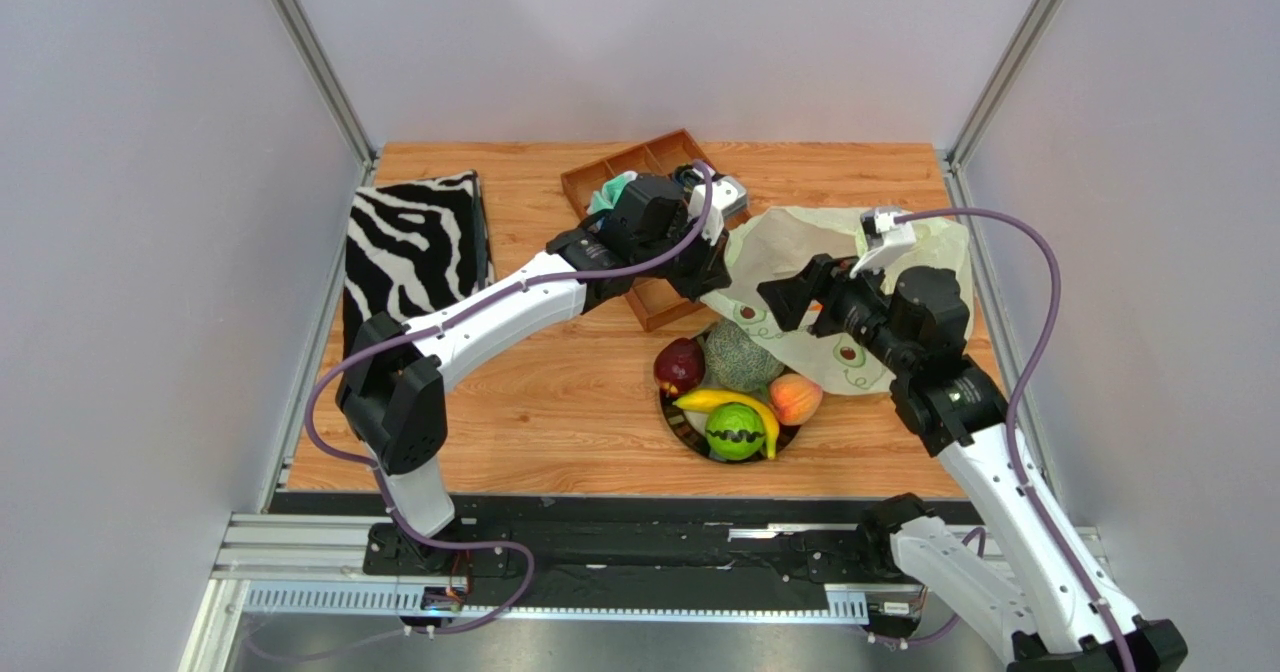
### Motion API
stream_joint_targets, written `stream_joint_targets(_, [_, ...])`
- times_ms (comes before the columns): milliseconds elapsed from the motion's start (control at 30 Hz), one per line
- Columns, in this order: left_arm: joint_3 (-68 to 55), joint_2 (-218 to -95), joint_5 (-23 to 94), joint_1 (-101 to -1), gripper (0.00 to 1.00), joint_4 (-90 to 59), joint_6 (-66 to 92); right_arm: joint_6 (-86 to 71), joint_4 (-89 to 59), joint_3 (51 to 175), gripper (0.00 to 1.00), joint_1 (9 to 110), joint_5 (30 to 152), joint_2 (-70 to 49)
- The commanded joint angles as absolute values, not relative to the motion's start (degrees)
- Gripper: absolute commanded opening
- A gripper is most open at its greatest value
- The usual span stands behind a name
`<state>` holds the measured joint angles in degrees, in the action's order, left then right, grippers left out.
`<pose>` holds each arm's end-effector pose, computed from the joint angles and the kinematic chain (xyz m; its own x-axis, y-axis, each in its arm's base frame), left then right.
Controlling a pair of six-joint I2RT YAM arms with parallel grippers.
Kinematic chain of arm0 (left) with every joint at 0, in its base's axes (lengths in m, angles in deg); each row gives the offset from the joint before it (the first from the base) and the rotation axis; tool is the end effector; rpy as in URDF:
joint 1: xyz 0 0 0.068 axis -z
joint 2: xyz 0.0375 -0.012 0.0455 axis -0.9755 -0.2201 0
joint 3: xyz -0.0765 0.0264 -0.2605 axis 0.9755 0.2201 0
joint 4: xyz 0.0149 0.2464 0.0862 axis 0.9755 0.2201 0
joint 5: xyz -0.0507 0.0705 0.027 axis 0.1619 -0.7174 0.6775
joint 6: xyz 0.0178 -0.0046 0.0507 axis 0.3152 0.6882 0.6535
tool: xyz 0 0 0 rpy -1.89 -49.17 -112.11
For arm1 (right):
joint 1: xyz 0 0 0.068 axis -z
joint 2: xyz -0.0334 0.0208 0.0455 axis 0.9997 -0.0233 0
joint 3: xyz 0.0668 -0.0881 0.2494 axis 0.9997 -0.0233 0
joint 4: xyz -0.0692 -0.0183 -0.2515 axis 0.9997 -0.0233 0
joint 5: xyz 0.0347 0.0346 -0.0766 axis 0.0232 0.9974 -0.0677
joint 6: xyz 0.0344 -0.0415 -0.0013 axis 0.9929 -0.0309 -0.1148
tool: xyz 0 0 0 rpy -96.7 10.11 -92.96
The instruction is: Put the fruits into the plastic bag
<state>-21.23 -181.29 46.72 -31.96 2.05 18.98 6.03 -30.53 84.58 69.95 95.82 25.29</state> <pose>0.2829 -0.3029 0.3199 -0.4334 0.3011 -0.8494 0.8341 0.4908 -0.2516 0.1717 0.0661 0.3415 -0.3989 0.2194 -0.8904 -0.3978 0.8334 0.3836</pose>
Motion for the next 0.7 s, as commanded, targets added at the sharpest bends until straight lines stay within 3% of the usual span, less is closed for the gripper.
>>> stream_joint_targets(0, [-23.51, -181.35, 47.62, -32.20, 0.00, 1.35, 18.61, 5.34, -34.15, 86.53, 0.73, 64.42, 91.66, 27.01])
stream_joint_targets(433, [-23.51, -181.35, 47.88, -32.20, 0.00, 1.35, 18.35, 9.03, -34.87, 78.01, 0.73, 44.21, 74.27, 28.33])
stream_joint_targets(667, [-23.51, -181.35, 48.06, -32.20, 0.00, 1.35, 18.26, 15.87, -44.61, 76.69, 0.74, 40.50, 61.88, 29.30])
